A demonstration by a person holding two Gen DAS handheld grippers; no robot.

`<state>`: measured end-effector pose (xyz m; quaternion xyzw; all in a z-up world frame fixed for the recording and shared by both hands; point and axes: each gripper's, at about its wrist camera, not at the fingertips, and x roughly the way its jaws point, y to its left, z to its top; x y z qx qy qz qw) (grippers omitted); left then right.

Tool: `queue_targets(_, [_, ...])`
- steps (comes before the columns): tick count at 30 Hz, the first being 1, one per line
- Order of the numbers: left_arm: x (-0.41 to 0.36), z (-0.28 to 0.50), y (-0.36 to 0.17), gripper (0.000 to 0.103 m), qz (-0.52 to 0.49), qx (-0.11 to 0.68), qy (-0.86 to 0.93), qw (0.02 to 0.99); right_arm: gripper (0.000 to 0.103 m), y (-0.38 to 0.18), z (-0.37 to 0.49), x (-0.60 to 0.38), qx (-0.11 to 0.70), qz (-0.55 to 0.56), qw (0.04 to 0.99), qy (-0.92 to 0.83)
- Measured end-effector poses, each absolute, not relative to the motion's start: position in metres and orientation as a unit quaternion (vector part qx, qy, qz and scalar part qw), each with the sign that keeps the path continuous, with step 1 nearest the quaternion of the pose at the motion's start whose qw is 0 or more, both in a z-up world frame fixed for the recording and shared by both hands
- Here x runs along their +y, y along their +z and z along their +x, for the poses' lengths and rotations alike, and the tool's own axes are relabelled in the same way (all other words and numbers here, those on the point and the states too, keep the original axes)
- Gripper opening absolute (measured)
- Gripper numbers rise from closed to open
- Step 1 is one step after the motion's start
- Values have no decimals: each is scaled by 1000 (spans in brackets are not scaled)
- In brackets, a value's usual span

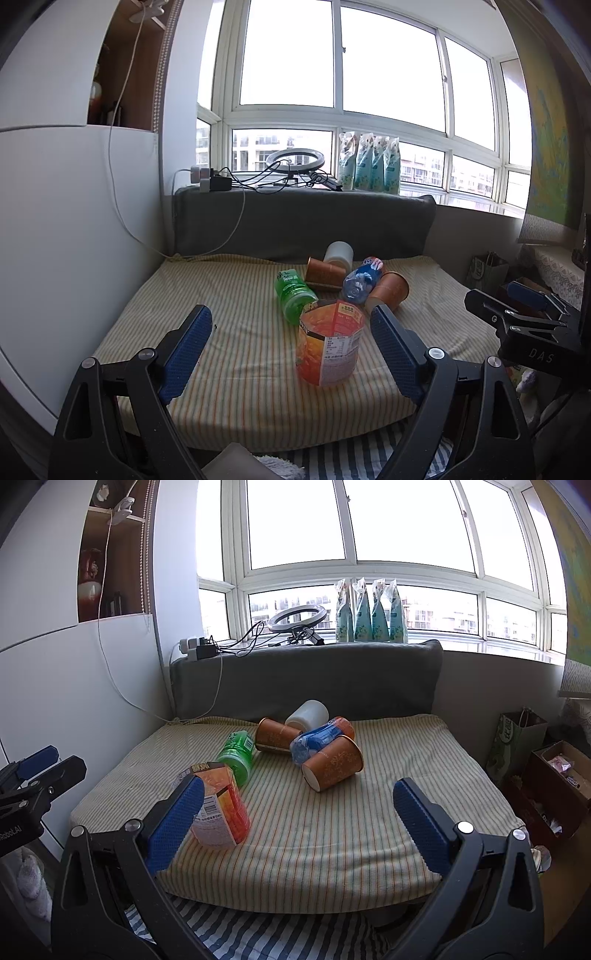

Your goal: Flip cup upright

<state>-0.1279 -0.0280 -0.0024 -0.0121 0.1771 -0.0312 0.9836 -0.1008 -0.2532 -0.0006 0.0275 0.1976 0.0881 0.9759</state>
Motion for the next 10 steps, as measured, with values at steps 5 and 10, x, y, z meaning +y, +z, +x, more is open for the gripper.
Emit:
queue_targets(5, [-29,-127,-3,88,-11,177,-33,984,103,-1,-100,-253,199,29,976,88])
queue_targets(10, [-28,-125,-4,88,-14,182,-39,982,103,-4,-99,-254,201,29,975,88])
